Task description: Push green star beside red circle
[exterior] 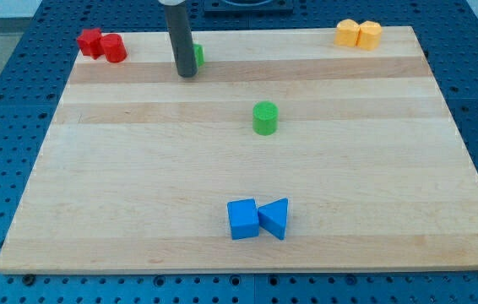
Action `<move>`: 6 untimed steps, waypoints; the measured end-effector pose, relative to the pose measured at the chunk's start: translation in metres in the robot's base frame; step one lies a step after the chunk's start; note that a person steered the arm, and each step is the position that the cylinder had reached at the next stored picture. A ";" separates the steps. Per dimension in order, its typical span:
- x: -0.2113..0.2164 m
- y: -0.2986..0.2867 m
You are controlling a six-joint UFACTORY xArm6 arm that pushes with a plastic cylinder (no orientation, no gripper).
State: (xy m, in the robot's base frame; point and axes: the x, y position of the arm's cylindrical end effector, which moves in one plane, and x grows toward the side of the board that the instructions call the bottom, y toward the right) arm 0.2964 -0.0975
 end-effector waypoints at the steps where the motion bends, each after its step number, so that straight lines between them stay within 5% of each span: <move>1: 0.009 0.013; 6: -0.026 0.004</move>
